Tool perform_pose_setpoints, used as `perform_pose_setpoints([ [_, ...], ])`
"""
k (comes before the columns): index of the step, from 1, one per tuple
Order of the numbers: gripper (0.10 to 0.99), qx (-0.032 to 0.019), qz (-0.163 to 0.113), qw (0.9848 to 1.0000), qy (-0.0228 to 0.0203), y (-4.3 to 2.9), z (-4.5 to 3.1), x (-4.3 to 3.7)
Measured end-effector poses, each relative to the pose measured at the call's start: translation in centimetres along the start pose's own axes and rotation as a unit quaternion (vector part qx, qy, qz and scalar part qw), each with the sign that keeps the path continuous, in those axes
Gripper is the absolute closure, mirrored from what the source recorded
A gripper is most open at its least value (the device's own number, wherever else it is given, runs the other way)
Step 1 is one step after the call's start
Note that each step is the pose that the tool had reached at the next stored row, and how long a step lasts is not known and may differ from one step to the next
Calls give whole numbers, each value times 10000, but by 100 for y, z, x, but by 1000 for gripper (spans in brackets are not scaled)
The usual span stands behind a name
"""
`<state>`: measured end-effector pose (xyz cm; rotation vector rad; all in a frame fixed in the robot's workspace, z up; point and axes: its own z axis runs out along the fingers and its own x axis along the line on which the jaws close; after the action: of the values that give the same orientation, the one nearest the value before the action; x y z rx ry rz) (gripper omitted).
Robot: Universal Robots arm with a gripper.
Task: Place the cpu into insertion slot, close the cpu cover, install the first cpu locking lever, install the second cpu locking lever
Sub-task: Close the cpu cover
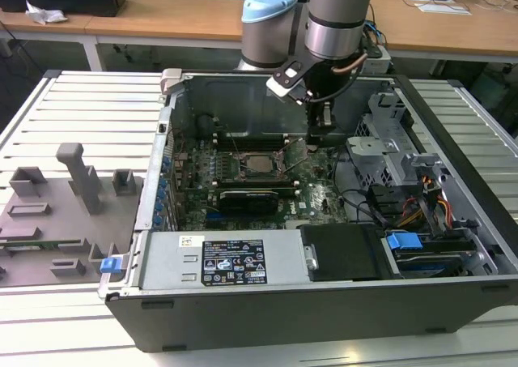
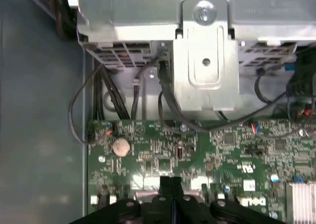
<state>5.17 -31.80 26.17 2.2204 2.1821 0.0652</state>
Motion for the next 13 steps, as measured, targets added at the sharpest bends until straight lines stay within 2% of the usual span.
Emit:
perform_pose_setpoints([
  [4, 980, 2, 0, 10000, 1, 70, 26, 2],
  [5, 980, 3, -1, 10000, 0, 84, 64, 1],
  [9, 980, 15, 0, 10000, -1, 87, 130, 0],
  [13, 980, 113, 2, 9999, 0, 76, 130, 0],
])
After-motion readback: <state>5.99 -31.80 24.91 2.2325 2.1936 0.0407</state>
